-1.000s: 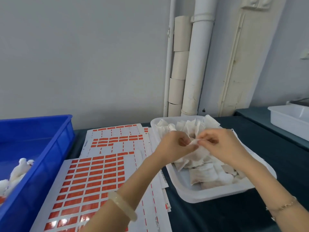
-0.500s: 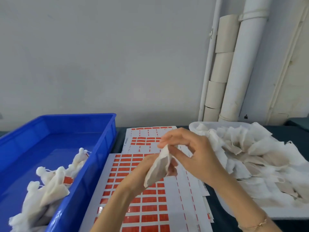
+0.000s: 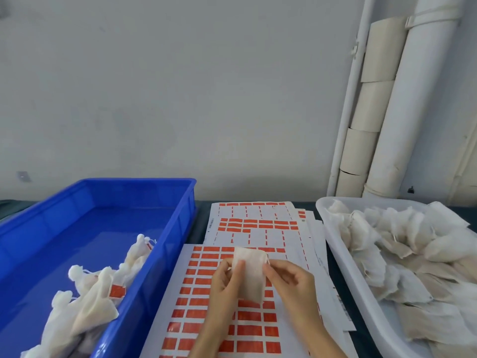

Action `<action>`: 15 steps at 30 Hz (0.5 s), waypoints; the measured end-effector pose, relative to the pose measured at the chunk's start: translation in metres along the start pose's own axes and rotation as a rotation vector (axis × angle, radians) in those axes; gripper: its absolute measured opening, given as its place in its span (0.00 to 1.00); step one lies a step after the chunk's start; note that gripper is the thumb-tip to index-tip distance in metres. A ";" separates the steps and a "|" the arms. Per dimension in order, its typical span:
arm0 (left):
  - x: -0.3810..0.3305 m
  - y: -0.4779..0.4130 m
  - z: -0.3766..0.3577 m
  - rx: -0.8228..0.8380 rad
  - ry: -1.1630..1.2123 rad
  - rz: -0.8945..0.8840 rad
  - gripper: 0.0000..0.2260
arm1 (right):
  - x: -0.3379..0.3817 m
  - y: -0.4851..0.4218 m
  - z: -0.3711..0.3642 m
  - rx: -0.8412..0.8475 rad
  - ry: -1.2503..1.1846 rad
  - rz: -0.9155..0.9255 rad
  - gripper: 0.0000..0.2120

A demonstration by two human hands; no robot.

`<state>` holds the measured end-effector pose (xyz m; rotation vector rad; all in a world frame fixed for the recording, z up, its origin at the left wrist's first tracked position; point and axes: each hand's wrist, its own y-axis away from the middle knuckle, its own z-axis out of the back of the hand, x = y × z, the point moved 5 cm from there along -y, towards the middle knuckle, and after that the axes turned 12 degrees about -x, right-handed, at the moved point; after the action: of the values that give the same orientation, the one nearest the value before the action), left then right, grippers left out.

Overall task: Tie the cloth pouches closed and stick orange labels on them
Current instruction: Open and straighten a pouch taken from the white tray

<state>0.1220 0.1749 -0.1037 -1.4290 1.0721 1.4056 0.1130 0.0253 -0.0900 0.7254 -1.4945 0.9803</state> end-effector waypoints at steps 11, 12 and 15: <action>-0.002 -0.009 -0.010 0.105 0.000 -0.131 0.07 | -0.016 -0.008 -0.007 0.059 0.024 0.000 0.04; -0.003 -0.010 -0.008 0.099 0.006 -0.145 0.04 | -0.016 -0.008 -0.006 0.067 0.028 0.012 0.04; -0.001 -0.014 -0.004 0.059 -0.007 -0.157 0.03 | -0.011 -0.007 -0.004 0.095 0.068 0.116 0.04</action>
<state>0.1365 0.1747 -0.1026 -1.4320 0.9674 1.2564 0.1232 0.0245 -0.0997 0.6727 -1.4511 1.1592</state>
